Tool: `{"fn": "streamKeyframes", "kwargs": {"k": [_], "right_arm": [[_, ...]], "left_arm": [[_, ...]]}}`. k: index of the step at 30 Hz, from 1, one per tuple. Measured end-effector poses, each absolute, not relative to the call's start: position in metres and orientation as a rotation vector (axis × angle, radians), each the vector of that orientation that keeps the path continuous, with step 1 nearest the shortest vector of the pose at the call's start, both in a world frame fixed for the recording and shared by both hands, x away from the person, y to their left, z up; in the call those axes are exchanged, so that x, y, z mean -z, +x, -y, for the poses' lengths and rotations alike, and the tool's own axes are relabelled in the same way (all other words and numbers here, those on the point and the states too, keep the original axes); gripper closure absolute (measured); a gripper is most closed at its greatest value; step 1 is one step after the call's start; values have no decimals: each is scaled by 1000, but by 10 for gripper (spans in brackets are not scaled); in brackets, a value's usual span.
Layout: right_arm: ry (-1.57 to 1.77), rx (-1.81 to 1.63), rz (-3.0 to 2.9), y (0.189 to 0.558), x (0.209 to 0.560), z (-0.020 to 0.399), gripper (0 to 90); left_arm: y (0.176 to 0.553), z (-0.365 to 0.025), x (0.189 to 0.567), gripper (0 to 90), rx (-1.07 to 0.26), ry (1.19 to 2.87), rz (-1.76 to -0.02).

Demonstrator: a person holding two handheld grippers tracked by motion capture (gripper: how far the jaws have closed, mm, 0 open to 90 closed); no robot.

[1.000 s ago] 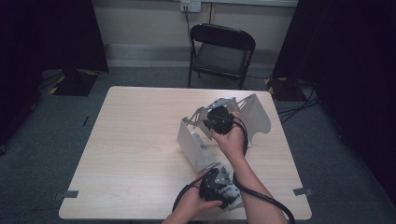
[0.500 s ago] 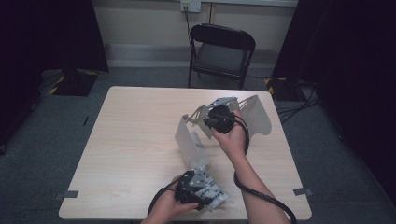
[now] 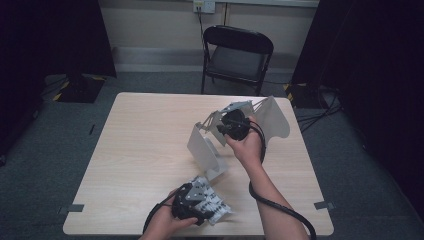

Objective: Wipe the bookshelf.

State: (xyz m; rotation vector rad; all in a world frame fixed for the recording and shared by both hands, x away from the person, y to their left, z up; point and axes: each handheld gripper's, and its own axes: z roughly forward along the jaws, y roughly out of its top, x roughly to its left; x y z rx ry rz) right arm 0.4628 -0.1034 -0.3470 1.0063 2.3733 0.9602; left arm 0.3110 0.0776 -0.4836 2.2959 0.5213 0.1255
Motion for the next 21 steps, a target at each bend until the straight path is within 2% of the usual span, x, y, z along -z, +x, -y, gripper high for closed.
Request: {"fn": "streamKeyframes", "kwargs": {"k": [9, 21], "right_arm": [[993, -958, -2396, 455, 351, 114, 892], [974, -968, -2421, 436, 364, 128, 894]], "left_arm": [[323, -123, 484, 348, -199, 2278, -631], [330, -145, 485, 341, -239, 2259, -693]]}}
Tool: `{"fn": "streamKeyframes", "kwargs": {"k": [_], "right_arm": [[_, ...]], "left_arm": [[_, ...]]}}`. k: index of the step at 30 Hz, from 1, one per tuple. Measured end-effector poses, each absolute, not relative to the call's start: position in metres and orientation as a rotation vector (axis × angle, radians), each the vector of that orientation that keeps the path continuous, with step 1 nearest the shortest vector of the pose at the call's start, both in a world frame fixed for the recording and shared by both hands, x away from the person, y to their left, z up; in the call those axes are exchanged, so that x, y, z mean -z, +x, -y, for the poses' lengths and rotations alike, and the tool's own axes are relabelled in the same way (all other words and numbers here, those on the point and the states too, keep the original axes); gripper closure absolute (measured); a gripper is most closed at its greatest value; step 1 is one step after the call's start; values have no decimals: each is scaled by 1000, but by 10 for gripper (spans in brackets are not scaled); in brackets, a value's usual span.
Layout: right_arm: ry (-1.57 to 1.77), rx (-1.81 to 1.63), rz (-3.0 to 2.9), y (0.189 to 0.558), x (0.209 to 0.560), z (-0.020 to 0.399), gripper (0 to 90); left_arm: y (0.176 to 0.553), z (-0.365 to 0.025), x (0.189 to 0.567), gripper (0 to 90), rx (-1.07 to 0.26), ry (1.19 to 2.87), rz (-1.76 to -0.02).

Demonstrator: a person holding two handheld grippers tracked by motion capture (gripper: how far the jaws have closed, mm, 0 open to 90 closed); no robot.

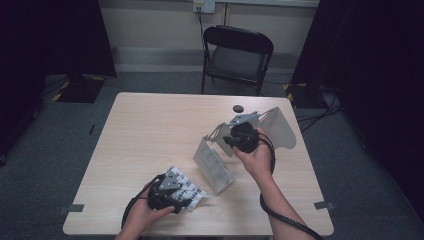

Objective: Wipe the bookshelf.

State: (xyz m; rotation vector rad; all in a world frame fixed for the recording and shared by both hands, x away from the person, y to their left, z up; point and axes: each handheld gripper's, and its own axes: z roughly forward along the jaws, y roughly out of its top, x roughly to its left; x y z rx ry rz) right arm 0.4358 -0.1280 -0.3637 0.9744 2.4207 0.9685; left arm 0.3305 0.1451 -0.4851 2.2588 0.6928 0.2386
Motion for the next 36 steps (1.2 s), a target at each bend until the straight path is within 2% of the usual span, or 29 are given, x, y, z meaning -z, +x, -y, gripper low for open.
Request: {"fn": "streamKeyframes", "kwargs": {"k": [13, 36], "right_arm": [[922, -964, -2466, 405, 382, 138, 896], [920, -1016, -2477, 396, 407, 126, 880]], "left_arm": [[334, -159, 485, 338, -283, 2264, -750], [343, -177, 487, 329, -350, 2242, -813]]}}
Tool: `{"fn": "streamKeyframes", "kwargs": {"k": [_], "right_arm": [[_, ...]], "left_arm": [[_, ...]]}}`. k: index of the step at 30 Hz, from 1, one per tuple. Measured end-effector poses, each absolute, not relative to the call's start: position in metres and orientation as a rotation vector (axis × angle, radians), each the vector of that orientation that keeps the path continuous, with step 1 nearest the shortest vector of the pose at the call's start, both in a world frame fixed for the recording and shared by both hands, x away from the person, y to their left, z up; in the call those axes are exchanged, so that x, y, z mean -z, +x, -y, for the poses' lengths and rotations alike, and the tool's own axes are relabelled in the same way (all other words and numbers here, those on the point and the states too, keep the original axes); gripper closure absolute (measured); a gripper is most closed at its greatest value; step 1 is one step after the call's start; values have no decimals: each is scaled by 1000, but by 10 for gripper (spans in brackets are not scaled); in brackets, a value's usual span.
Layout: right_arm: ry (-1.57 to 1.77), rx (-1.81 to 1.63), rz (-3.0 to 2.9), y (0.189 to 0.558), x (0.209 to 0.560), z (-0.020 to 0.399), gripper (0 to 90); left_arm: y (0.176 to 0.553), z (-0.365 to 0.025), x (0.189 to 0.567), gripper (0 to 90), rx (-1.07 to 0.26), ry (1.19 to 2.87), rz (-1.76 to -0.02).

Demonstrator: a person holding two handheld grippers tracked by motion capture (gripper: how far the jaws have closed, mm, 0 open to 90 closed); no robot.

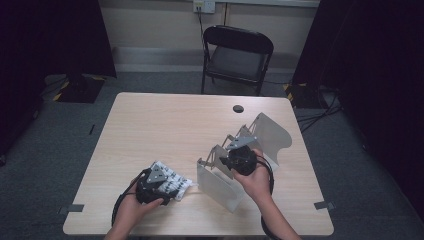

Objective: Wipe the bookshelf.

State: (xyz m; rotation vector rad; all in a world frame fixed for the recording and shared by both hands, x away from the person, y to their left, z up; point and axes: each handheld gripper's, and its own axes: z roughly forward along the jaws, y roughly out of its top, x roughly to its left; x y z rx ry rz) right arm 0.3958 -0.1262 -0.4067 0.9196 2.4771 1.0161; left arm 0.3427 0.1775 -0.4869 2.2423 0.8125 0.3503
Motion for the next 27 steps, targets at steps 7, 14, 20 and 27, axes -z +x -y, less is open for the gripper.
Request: {"fn": "streamKeyframes", "kwargs": {"k": [7, 14, 20, 27], "right_arm": [[942, -996, -2463, 391, 421, 135, 719], [962, -982, -2454, 383, 435, 153, 634], [967, -948, -2463, 378, 449, 164, 596], [942, -922, -2484, 373, 454, 174, 578]], "left_arm": [[342, -177, 487, 325, -360, 2244, -813], [341, -178, 488, 323, -364, 2237, -813], [340, -177, 489, 323, -371, 2227, -817], [340, -178, 490, 322, -372, 2221, -813]]}}
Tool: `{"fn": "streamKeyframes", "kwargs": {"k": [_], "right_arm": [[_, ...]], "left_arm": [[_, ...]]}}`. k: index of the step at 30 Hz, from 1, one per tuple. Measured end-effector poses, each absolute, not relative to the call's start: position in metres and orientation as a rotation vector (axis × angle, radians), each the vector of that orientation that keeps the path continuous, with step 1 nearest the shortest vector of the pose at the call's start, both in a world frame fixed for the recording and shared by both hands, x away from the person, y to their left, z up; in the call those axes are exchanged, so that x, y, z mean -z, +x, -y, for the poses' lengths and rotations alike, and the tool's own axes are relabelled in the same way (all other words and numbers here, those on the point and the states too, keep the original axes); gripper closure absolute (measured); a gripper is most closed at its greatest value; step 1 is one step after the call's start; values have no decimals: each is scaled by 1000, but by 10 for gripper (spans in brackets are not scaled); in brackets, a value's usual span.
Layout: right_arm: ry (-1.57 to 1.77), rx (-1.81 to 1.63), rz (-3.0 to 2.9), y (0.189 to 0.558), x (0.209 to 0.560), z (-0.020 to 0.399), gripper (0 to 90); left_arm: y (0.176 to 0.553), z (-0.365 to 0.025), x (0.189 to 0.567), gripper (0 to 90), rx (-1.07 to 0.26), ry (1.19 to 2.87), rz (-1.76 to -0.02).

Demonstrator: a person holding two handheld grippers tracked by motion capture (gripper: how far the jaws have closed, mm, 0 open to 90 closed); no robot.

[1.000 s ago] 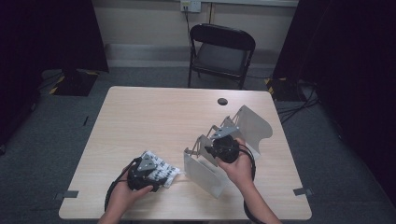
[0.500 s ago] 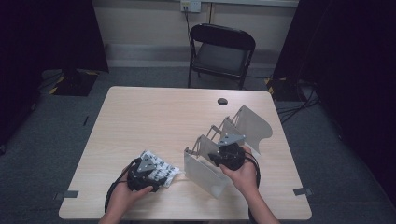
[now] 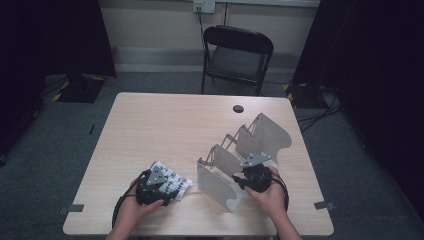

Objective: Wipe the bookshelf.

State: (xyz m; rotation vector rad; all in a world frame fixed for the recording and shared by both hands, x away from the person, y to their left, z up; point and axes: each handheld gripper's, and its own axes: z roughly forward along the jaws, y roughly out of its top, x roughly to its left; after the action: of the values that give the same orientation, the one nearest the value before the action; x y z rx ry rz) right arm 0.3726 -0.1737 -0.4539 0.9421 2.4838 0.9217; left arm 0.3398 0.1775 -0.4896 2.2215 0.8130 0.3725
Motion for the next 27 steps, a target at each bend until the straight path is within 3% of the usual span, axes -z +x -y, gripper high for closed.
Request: {"fn": "streamKeyframes", "kwargs": {"k": [16, 27], "right_arm": [[1014, -854, -2430, 359, 465, 211, 565], [1070, -815, -2373, 379, 465, 223, 564]], "left_arm": [[338, -178, 491, 322, -383, 2205, -812], [337, -179, 493, 321, -391, 2197, -803]]}}
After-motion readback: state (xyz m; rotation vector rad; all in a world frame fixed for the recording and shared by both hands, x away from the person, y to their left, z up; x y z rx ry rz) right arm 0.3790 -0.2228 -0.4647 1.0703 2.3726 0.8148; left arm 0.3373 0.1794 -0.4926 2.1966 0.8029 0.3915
